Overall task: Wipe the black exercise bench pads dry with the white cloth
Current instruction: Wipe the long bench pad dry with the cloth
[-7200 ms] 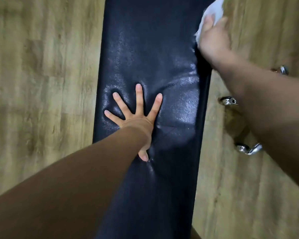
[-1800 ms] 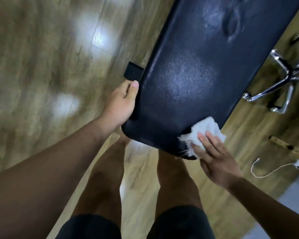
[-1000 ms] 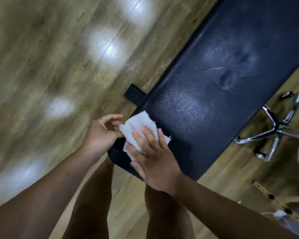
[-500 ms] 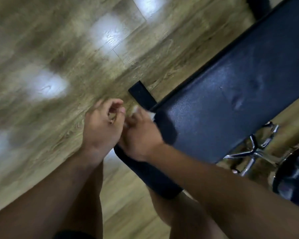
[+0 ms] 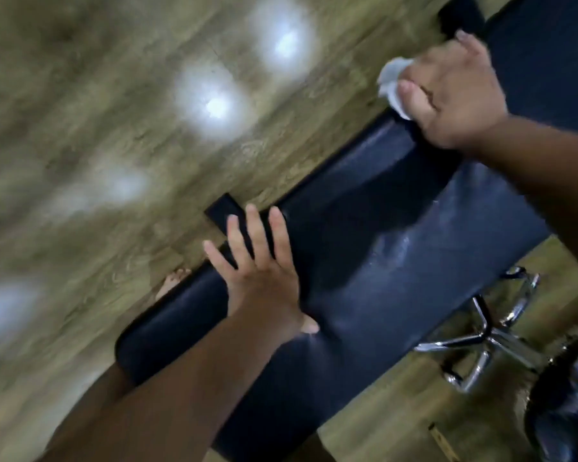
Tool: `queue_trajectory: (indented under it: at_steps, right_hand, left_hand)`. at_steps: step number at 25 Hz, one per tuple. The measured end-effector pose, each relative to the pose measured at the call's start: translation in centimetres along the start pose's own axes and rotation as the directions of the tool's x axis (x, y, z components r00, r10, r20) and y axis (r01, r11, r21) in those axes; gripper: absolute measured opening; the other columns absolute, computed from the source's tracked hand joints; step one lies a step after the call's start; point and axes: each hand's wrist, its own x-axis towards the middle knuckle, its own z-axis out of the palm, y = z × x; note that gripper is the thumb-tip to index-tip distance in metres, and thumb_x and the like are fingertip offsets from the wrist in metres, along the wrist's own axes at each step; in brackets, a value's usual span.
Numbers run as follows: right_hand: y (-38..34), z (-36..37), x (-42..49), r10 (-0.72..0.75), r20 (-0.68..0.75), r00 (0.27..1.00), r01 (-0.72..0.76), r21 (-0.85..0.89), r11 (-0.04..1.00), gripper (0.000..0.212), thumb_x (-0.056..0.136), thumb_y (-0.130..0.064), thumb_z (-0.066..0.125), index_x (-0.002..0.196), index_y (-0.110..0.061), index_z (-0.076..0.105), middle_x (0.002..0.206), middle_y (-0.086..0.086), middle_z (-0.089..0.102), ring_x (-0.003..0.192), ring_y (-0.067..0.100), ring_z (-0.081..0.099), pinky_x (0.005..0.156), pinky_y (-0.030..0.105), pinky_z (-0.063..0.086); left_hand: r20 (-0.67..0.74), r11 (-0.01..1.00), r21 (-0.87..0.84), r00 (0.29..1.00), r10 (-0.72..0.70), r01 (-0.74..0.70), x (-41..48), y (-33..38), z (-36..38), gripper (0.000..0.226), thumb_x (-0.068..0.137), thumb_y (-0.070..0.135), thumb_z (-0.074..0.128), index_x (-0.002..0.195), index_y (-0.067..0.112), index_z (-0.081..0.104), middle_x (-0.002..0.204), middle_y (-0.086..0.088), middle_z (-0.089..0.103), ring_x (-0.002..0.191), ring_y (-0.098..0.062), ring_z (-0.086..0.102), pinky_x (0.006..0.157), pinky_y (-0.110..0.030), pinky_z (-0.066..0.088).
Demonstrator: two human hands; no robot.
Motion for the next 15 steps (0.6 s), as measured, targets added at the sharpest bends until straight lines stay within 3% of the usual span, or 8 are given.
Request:
queue_trajectory:
  at_steps: [2, 6, 15]
  right_hand:
    - [0.6, 0.6, 0.5, 0.032, -0.060, 0.998, -0.035, -0.038, 0.999, 0.048, 0.098, -0.042, 0.022, 0.106, -0.016, 0.062, 0.104, 0.016, 0.062, 0.101, 0.034, 0.051, 0.107, 0.043, 0.025]
    - [0.2, 0.0, 0.3, 0.013, -0.092, 0.996, -0.011, 0.021, 1.000, 0.048, 0.097, -0.041, 0.026, 0.107, -0.014, 0.064, 0.099, 0.014, 0.060, 0.101, 0.033, 0.050, 0.111, 0.044, 0.025]
    - [0.3, 0.9, 0.7, -0.007, -0.187, 0.982, 0.010, 0.016, 1.000, 0.042, 0.095, -0.038, 0.032, 0.100, -0.014, 0.066, 0.097, 0.012, 0.063, 0.097, 0.033, 0.052, 0.108, 0.043, 0.028]
  left_hand:
    - [0.031, 0.994, 0.025, 0.993, -0.110, 0.109, 0.8, 1.0, 0.3, 0.169, 0.046, 0.074, 0.078, 0.113, 0.006, -0.061, 0.130, -0.023, -0.058, 0.135, -0.049, -0.036, 0.104, -0.073, -0.013]
    - [0.097, 0.986, 0.027, 0.982, -0.164, 0.162, 0.1, 1.7, -0.4, 0.170, 0.047, 0.071, 0.081, 0.111, 0.006, -0.063, 0.113, -0.020, -0.069, 0.133, -0.049, -0.039, 0.107, -0.072, -0.011]
    - [0.123, 0.984, 0.029, 0.976, -0.180, 0.178, 0.5, 1.7, -0.4, 0.167, 0.051, 0.070, 0.080, 0.107, 0.005, -0.064, 0.121, -0.025, -0.065, 0.130, -0.050, -0.040, 0.107, -0.073, -0.011]
